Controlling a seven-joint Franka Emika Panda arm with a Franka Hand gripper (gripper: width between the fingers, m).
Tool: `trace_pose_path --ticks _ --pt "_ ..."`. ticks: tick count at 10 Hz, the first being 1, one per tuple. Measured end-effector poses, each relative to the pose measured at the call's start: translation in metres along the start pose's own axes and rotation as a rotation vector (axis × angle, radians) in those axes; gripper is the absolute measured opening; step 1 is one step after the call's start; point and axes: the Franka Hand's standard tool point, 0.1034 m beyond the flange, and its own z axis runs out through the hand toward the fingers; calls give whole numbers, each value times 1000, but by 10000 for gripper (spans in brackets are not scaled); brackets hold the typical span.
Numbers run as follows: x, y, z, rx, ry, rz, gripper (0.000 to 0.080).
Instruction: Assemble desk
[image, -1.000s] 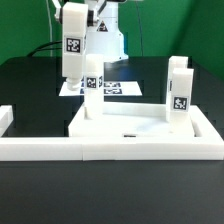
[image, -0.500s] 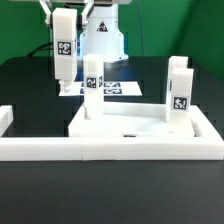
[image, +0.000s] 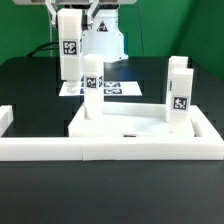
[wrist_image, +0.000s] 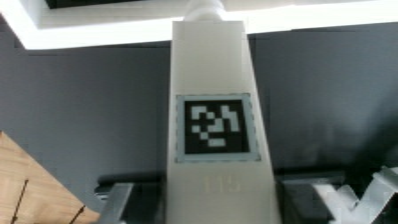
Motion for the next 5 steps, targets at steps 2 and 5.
trace_pose_path --ticks 2,5 --pt "0 2 0 -2 0 2 290" --pt "-14 42 -4 19 -22 -165 290"
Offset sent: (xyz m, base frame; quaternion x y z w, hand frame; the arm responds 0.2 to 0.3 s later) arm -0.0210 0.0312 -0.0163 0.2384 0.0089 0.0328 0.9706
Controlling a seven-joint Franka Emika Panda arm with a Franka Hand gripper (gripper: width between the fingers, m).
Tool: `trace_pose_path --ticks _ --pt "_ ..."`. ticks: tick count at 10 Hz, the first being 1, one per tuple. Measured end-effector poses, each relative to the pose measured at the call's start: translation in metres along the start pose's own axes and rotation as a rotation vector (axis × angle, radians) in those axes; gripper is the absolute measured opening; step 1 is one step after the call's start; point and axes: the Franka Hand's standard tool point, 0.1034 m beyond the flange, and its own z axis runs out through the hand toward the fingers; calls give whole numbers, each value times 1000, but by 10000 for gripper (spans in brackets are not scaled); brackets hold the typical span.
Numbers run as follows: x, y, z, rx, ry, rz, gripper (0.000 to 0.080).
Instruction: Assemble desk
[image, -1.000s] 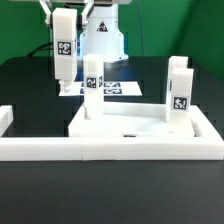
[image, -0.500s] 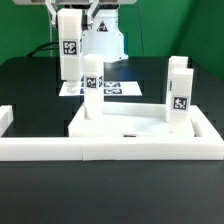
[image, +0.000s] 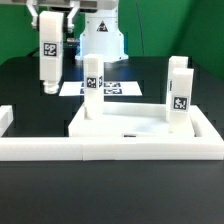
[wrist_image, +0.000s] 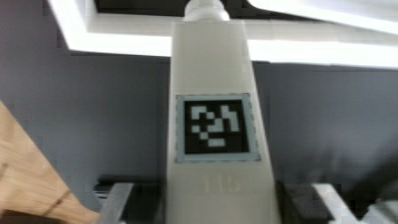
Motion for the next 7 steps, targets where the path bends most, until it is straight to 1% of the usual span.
trace_pose_path --ticks 1,2,4,5,6,7 --pt "1 -5 2 23 7 24 290" --pt "3 -16 4 43 14 31 290" --pt "10 -37 12 59 23 85 290" --pt "13 -47 19 68 20 118 290" --pt "12 -52 28 73 13 122 290" --pt "8 -53 35 72 6 124 290"
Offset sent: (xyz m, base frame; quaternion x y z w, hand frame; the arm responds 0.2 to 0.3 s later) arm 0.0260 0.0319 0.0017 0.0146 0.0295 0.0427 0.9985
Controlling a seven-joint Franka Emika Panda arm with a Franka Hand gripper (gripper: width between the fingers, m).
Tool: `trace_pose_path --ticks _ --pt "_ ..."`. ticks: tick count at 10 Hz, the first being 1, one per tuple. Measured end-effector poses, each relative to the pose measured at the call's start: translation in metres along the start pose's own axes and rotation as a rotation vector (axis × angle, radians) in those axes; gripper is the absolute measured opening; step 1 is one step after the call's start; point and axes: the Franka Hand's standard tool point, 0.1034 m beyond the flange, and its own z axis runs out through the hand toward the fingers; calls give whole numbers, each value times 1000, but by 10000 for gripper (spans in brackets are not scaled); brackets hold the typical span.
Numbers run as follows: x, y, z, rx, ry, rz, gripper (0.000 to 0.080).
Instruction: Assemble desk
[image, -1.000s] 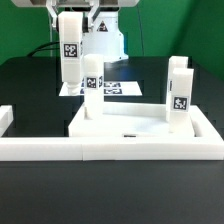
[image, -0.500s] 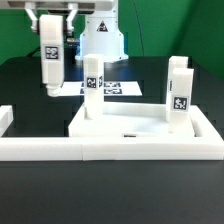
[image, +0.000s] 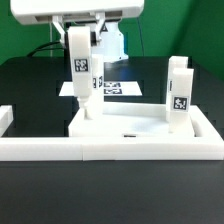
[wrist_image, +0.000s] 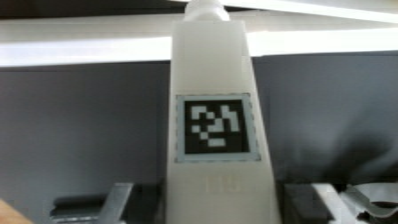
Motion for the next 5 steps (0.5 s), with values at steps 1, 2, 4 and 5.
trace_pose_path --ticks 1,2,4,5 --pt "-5 2 5 -4 -6 2 290" --pt "-10 3 8 -7 -12 4 290" --pt "-21 6 15 -12 -28 11 290" --pt "-25 6 19 -15 -32 23 290"
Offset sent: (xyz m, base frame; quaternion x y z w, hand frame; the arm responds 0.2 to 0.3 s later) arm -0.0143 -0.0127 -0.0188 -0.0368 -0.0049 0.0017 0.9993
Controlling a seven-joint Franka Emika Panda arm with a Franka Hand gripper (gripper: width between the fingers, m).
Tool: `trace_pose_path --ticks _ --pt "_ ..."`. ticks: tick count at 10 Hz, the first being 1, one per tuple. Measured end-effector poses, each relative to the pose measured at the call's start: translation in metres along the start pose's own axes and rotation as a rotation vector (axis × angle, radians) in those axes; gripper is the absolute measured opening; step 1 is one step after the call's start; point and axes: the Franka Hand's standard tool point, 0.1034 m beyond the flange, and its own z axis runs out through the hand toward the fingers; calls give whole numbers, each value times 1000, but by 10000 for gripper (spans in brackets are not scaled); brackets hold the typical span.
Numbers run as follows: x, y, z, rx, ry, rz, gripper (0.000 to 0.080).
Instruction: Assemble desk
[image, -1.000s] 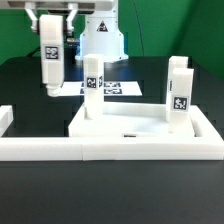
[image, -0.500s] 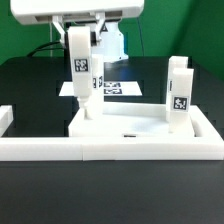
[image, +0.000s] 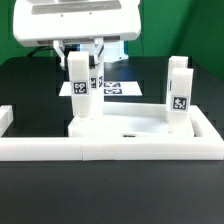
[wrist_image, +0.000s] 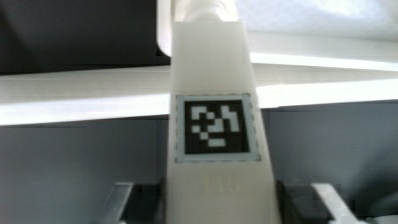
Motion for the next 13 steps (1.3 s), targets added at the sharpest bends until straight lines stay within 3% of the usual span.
trace_pose_path --ticks 3,6,10,13 --pt "-5 -1 7 -9 1 33 290" --pt "2 -7 10 -39 36 104 290" --pt "6 -9 11 -34 33 157 290" --pt "6 -9 11 -34 33 157 609"
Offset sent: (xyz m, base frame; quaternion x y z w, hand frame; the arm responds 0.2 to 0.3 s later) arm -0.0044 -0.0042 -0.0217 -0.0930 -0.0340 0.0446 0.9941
